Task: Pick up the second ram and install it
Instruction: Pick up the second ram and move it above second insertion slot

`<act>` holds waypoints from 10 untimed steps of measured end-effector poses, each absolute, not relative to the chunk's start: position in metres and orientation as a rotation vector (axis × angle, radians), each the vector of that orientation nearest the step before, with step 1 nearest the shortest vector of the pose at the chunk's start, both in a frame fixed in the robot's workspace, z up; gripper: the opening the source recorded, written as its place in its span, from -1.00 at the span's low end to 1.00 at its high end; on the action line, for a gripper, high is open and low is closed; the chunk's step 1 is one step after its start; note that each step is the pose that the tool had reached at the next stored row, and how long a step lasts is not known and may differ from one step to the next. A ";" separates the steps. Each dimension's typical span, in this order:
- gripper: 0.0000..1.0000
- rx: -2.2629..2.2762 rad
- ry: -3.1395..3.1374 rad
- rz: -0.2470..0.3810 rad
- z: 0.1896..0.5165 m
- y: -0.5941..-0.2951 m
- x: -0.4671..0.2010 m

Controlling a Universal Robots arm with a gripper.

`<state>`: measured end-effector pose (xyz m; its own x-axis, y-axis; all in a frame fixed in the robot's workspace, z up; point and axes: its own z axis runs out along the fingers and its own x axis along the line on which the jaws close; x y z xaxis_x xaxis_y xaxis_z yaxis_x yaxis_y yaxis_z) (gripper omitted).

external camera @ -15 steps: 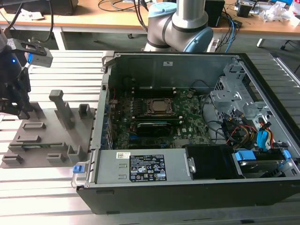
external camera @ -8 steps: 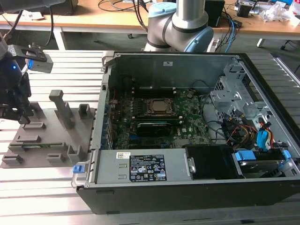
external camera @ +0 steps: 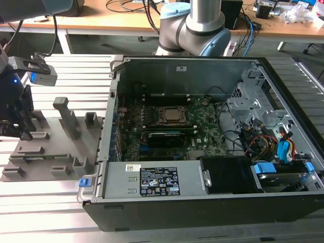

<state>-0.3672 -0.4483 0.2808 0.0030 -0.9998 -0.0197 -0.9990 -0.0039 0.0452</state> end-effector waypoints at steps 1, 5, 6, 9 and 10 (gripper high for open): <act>-0.40 2.212 -2.204 -0.072 0.280 -0.449 -0.367; -0.40 2.211 -2.204 -0.071 0.272 -0.449 -0.364; -0.40 2.211 -2.204 -0.071 0.270 -0.449 -0.364; -0.40 2.211 -2.203 -0.070 0.266 -0.449 -0.363; -0.40 2.211 -2.203 -0.070 0.266 -0.449 -0.363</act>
<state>-0.3632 -0.4489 0.2658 0.0030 -0.9998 -0.0178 -0.9990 -0.0038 0.0453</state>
